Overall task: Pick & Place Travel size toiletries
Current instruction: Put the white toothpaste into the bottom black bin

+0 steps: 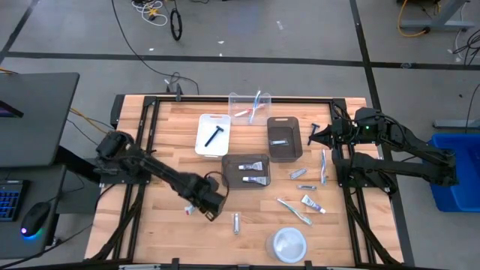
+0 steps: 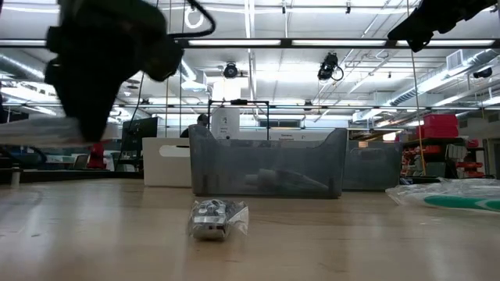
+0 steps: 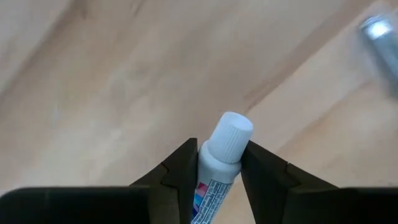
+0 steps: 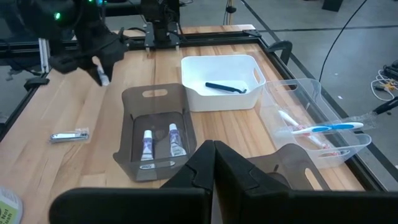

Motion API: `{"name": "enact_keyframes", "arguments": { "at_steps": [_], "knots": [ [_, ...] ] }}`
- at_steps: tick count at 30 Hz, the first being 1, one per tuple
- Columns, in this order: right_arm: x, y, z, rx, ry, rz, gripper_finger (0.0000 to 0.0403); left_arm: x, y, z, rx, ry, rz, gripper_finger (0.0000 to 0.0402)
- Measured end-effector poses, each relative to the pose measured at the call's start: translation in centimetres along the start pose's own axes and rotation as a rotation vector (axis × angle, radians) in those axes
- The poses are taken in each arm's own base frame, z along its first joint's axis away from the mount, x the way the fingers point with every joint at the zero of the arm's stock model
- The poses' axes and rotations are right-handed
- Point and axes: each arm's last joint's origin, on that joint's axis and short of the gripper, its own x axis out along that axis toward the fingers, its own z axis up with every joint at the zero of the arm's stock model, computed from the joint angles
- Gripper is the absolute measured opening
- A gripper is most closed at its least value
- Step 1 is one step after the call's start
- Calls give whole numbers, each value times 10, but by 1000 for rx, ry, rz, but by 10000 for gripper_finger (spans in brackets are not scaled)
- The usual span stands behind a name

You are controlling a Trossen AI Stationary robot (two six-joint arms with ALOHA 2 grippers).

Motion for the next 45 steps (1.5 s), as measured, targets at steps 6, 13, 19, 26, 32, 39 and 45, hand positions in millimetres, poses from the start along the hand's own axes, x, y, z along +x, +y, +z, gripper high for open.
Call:
{"name": "enact_keyframes", "arguments": {
  "at_steps": [6,13,19,26,32,39,45],
  "knots": [
    [0,0,0,0,0,0,13,-24,15,31,91,-90,-74,117],
    [0,0,0,0,0,1,14,-42,28,57,141,-179,-148,118],
    [0,0,0,0,1,0,14,-46,28,68,203,-245,-186,116],
    [0,0,0,0,1,1,14,-48,24,71,309,-303,-208,117],
    [0,0,0,0,1,0,13,-49,26,75,364,-318,-199,114],
    [0,0,0,0,0,0,13,-51,28,88,413,-372,-226,115],
    [0,0,0,0,0,0,14,-57,30,106,439,-481,-262,114]
  ]
}}
